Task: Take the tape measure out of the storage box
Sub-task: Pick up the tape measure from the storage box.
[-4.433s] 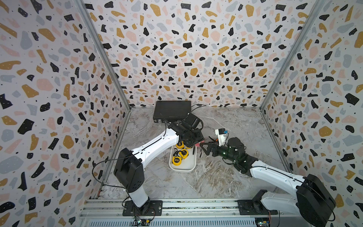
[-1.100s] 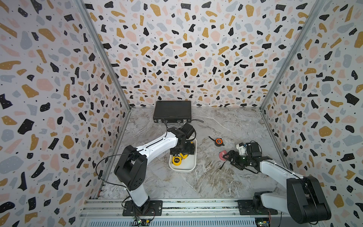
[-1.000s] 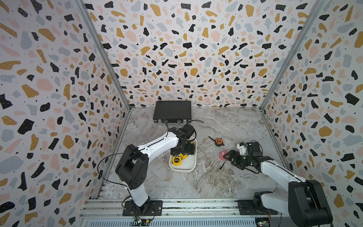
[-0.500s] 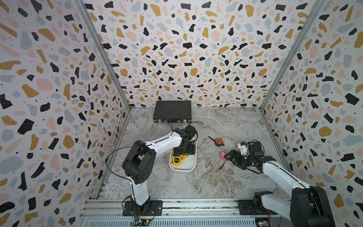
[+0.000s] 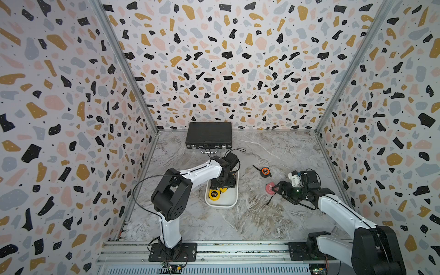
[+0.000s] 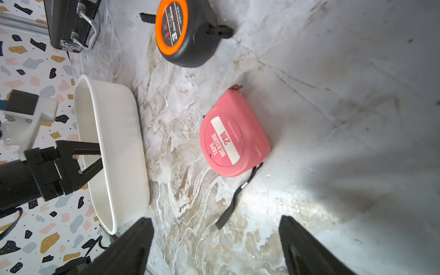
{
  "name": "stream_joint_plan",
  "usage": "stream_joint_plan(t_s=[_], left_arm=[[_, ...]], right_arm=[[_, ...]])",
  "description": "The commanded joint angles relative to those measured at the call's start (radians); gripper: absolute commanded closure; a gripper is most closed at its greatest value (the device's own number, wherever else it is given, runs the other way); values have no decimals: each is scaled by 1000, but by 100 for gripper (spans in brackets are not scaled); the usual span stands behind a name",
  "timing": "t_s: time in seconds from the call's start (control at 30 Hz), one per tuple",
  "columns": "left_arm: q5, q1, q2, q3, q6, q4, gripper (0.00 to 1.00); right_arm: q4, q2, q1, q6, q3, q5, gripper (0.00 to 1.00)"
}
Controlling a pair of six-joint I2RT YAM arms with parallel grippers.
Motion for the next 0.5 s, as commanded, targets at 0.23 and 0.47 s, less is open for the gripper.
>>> stream_joint_plan(t_s=[0.23,0.47], left_arm=[[-38,2,50,67,7,-1,22],[-28,2,74,64,13,4,23]], right_arm=[[-5,-8,-3,-21,35,2,12],[11,5,-3,-18,35,-6,12]])
